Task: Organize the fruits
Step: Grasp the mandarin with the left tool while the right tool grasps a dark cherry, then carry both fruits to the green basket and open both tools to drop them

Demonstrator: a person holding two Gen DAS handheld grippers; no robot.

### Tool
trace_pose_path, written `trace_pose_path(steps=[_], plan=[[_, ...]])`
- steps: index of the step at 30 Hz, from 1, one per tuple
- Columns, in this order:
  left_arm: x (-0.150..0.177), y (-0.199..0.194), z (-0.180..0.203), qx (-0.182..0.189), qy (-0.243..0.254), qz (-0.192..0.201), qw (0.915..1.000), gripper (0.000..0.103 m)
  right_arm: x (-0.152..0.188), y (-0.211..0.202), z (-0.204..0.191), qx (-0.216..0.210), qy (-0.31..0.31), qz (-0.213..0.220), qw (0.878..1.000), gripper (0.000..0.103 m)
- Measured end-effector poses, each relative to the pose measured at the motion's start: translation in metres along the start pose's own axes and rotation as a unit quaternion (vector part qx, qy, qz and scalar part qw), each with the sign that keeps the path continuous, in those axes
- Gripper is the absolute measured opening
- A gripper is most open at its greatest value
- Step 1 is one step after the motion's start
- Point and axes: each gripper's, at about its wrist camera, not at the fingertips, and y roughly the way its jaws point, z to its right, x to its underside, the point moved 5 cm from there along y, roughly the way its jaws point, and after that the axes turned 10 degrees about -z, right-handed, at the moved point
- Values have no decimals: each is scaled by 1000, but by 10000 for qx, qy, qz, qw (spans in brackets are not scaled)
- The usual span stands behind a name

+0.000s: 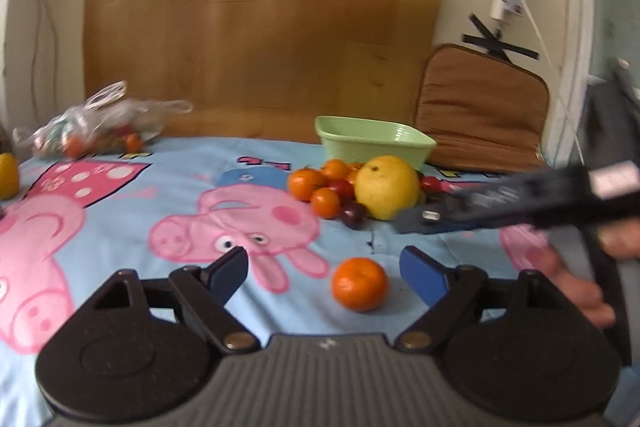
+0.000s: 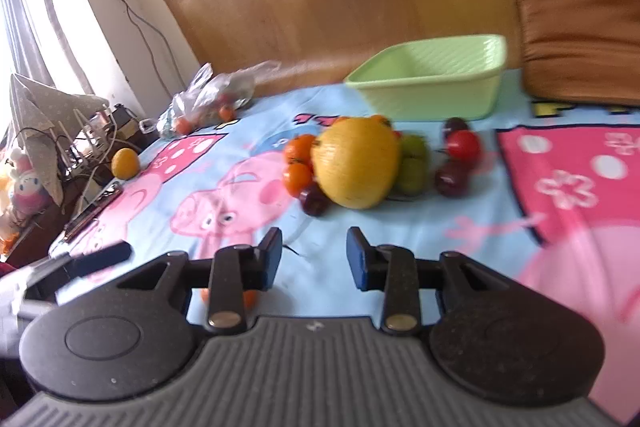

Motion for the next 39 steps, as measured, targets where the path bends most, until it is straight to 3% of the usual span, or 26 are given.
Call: trace_pose_path(steps=[1,5,6,8,12,19,21,23,24,25,31,33,35,36,39], plan=[[1,2,2,82,33,100,9999,86,-2,7,-1,-61,47,-110,9999,26],[0,11,3,351,23,132,9993,85,-7,32,-3,-50,99,-345,9993,18],[0,13,4,277,75,79,9996,80,-9,35,-2,-18,88,-398,9992,7],[-1,19,7,239,215,-32,9995,62,-8,34,1,13,104,-426,9990,3],[1,29,11,338,329,-290,9985,53,3,10,9,116,-162,-351,9992,3],[7,39,14,384,349,-578,9970,56,41,-44,26,391,-683,-356,9963,4],[6,40,14,361,322,-628,9969,56,48,-53,28,426,-806,-340,9953,11],[4,40,13,361,275,-656,9968,56,49,-58,28,408,-838,-242,9953,32],[3,40,13,337,263,-660,9969,56,48,-58,26,392,-848,-160,9955,50],[2,40,14,298,264,-670,9970,56,46,-58,25,363,-867,-36,9956,54],[4,39,12,166,302,-785,9963,52,40,-35,16,473,-1097,38,9928,54],[5,39,14,278,300,-813,9958,40,39,-25,19,563,-1133,-24,9920,53],[4,39,18,239,390,-792,9958,39,40,-22,19,651,-1259,46,9899,33],[3,40,19,246,437,-798,9956,39,39,-21,20,678,-1322,14,9889,28],[-9,45,21,484,394,-786,9949,39,36,-25,21,562,-1257,123,9904,28]])
